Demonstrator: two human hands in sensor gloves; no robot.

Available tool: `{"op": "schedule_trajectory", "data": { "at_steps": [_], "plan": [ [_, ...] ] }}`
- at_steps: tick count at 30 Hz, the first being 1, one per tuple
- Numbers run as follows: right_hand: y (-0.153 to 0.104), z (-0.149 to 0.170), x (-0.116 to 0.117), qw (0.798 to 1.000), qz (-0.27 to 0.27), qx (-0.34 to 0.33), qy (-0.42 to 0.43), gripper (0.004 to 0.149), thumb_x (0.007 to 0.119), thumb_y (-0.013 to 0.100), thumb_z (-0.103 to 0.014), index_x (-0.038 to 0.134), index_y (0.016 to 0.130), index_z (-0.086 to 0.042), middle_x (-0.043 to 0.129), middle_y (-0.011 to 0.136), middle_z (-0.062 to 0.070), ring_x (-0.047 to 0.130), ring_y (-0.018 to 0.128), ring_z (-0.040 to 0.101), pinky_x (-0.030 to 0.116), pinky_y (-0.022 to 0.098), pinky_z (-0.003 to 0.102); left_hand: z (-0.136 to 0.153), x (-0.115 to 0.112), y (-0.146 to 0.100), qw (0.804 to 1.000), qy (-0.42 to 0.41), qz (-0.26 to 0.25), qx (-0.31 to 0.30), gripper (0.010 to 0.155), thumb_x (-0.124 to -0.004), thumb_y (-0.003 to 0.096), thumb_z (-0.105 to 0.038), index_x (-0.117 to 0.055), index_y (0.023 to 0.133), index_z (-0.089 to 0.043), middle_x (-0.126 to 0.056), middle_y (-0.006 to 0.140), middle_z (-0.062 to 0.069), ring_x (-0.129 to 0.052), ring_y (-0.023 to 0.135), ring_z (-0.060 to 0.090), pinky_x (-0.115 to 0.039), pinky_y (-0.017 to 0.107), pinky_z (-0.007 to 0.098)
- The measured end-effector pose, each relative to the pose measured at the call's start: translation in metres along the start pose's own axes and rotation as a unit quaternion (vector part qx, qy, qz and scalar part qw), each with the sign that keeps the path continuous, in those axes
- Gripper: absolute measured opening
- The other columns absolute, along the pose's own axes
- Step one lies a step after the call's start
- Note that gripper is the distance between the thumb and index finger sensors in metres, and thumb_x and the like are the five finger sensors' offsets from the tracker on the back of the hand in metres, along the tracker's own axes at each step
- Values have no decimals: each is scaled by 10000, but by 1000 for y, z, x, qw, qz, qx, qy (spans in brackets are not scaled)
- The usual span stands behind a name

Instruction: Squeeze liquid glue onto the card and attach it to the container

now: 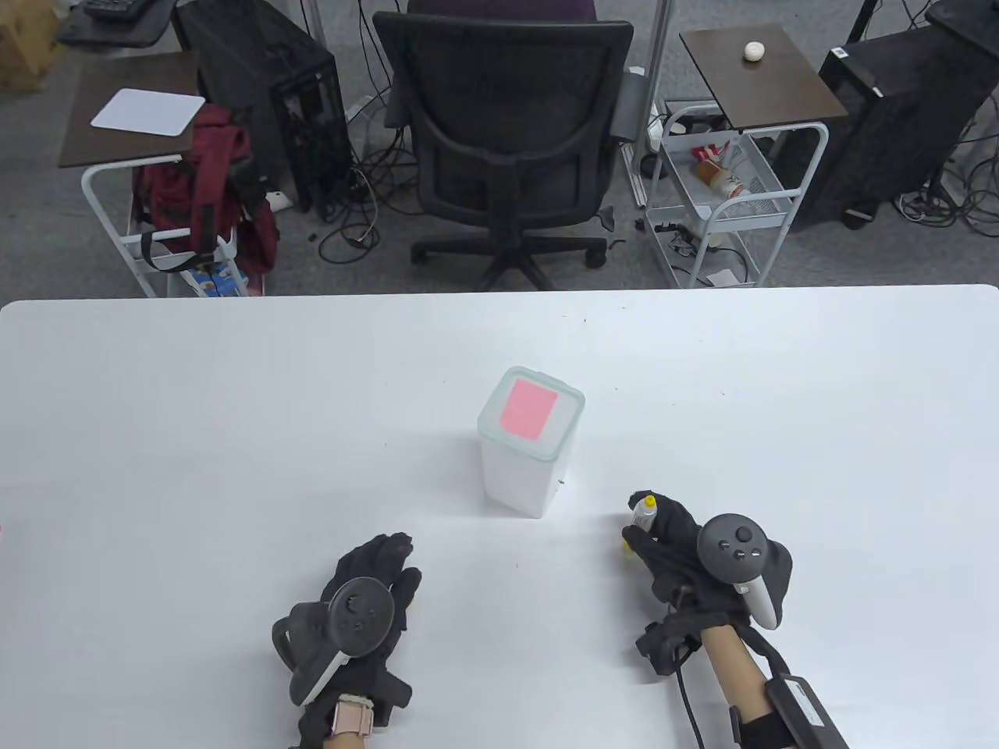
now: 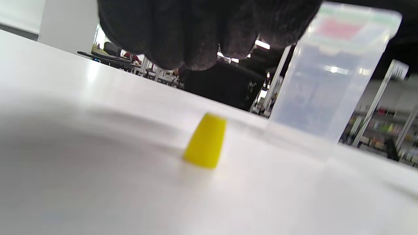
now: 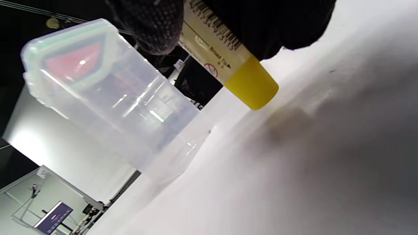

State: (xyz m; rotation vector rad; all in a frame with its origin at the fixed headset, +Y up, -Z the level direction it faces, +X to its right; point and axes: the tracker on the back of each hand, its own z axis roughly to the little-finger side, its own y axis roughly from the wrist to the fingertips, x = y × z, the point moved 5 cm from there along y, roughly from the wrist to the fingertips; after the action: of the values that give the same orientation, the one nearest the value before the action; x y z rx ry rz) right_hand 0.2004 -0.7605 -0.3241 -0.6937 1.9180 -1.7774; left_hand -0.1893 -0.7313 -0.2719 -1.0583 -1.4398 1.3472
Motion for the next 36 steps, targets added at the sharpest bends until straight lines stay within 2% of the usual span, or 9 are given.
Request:
{"op": "schedule_trajectory", "data": {
  "at_steps": [3,10,14,18,20,24,27,32,36],
  "plan": [
    [-13,-12,-1,1000,-13,-27,5,534,711,558,-373,569,1016,-138,671,1024,177,775,841,414,718,615,506,-2,-12,3,997,57,55,1,615,-747,482,-513,-688,1042,-265,-814,1059,37,-852,956,330,-744,700,480],
    [-38,-29,4,997,-31,-72,15,530,713,558,-381,581,1009,-134,680,1014,177,785,829,410,724,606,500,-16,-25,5,986,148,81,-3,578,-789,462,-491,-717,1006,-314,-857,1010,-33,-893,910,264,-754,689,462],
    [-45,-35,10,995,-41,-89,8,532,713,557,-383,583,1008,-132,684,1010,177,789,825,409,727,604,498,-26,-30,6,973,219,72,-13,465,-804,459,-448,-785,916,-362,-923,909,-98,-941,838,198,-787,664,424],
    [-50,-41,15,993,-50,-102,13,532,714,557,-386,587,1006,-130,688,1006,178,792,820,409,729,602,498,-34,-24,3,974,221,44,-23,451,-808,442,-467,-819,876,-347,-966,829,-92,-982,759,176,-817,625,408],
    [-53,-47,20,992,-60,-113,13,528,716,557,-388,594,1002,-131,691,1003,181,795,817,411,729,601,501,-37,-12,0,984,173,18,-28,452,-803,443,-473,-822,875,-341,-973,816,-90,-989,743,174,-824,614,405],
    [-61,-64,36,984,-88,-156,-17,517,710,557,-400,602,994,-145,717,997,198,809,813,431,737,600,515,-45,14,-9,998,-10,-26,-51,454,-800,451,-475,-824,880,-328,-977,810,-79,-993,734,182,-825,607,411],
    [-69,-77,49,975,-103,-186,-58,516,703,558,-403,599,994,-146,746,977,188,830,799,423,751,591,509,-54,23,-14,985,-149,-17,-84,453,-798,458,-476,-821,885,-328,-975,814,-82,-991,738,180,-824,608,410],
    [-78,-92,68,960,-128,-218,-119,520,695,559,-424,602,991,-148,779,932,156,851,762,399,758,578,496,-67,18,-18,936,-323,52,-128,451,-786,474,-484,-814,897,-330,-968,825,-85,-986,745,175,-820,615,403],
    [-81,-96,75,955,-138,-227,-134,524,689,560,-434,607,993,-149,786,917,146,852,751,393,756,576,496,-71,10,-18,923,-352,81,-137,450,-783,482,-485,-807,905,-332,-963,832,-86,-982,751,175,-818,618,401]
  ]
}}
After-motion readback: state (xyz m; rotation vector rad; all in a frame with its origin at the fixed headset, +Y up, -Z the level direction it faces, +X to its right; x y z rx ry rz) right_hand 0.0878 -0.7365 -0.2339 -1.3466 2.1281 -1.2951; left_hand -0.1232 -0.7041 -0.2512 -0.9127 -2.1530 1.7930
